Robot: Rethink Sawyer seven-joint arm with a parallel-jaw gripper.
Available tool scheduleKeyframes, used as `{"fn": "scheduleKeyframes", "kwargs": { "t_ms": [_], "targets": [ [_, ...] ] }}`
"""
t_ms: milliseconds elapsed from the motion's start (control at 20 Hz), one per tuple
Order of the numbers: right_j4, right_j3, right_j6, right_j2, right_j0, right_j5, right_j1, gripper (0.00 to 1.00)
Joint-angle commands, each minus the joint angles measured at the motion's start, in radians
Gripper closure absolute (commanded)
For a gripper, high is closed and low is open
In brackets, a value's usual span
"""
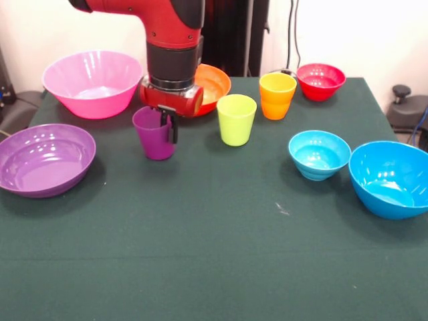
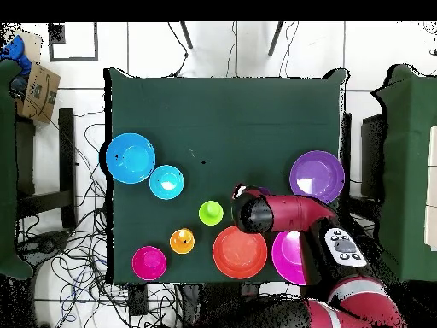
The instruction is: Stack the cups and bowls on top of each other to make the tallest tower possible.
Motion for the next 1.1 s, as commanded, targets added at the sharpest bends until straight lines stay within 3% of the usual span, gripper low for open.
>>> {"fn": "scheduleKeyframes", "kwargs": {
  "t_ms": [50,700,1100],
  "targets": [
    [0.041,-0.168,-0.009,0.095,0.020,0.090,0.064,1.00],
    [0.100,-0.234,0.027,0.078,0.083,0.194,0.034,1.00],
    [0.151,-0.205,0.049,0.053,0.124,0.246,-0.026,1.00]
  ]
}}
